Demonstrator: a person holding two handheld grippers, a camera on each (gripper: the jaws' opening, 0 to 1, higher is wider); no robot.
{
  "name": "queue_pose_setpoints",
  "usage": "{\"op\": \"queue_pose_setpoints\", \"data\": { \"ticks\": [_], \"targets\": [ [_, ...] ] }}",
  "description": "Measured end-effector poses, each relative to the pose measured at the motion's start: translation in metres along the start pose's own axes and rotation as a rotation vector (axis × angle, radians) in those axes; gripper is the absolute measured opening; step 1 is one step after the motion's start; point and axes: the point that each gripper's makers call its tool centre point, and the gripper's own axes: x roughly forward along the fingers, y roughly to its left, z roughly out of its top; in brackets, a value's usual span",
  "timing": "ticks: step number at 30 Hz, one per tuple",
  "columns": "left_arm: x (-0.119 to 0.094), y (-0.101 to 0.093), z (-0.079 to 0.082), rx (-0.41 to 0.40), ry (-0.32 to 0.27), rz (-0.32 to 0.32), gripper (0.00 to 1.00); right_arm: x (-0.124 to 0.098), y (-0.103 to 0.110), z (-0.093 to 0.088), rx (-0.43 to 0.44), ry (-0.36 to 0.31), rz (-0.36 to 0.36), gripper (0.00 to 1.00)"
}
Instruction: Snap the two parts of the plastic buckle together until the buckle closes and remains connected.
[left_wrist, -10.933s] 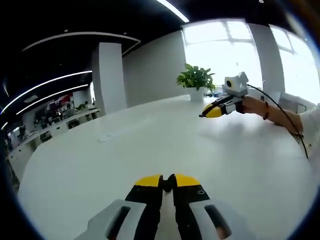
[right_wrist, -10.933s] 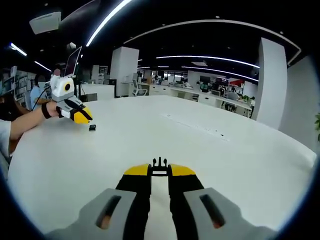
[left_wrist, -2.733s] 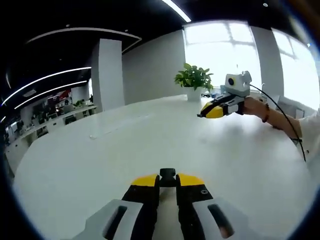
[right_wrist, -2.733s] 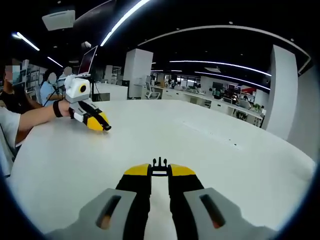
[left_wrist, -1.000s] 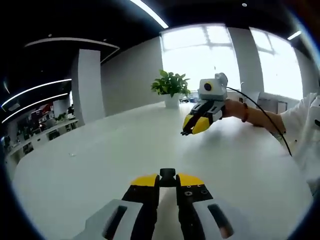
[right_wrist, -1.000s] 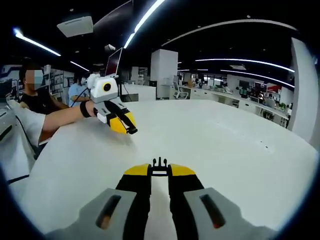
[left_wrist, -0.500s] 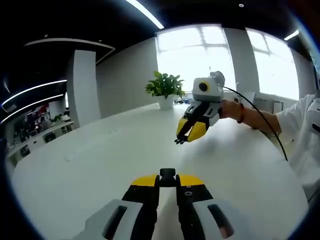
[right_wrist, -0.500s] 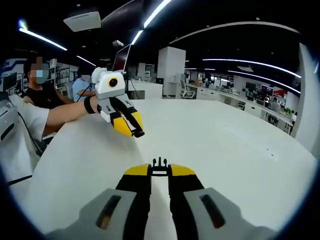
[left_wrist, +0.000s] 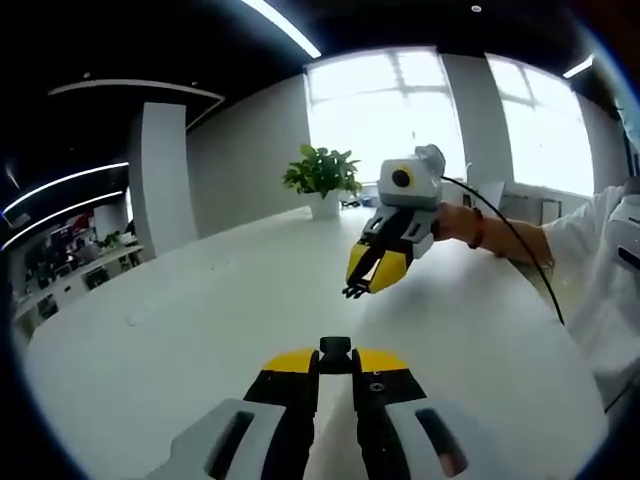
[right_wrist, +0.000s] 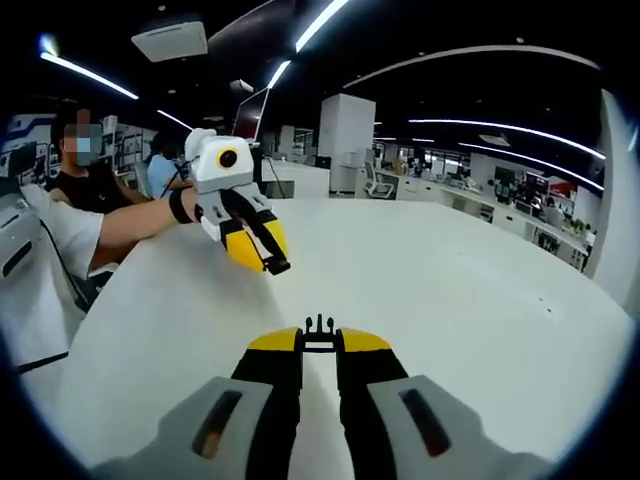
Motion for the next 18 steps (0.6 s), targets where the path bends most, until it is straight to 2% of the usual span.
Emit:
{"op": "queue_pose_setpoints", "data": {
  "ticks": [5, 18],
  "targets": [
    [-0.002, 0.002, -0.003, 0.004, 0.005, -0.002, 0.12, 0.001, 0.006, 0.001, -0.002, -0.009, 0.015, 0.12],
    [-0.002, -0.011, -0.012, 0.026, 0.044, -0.020, 0.12, 0.004, 0.026, -0.006, -0.026, 0.019, 0.057, 0.12]
  ]
}}
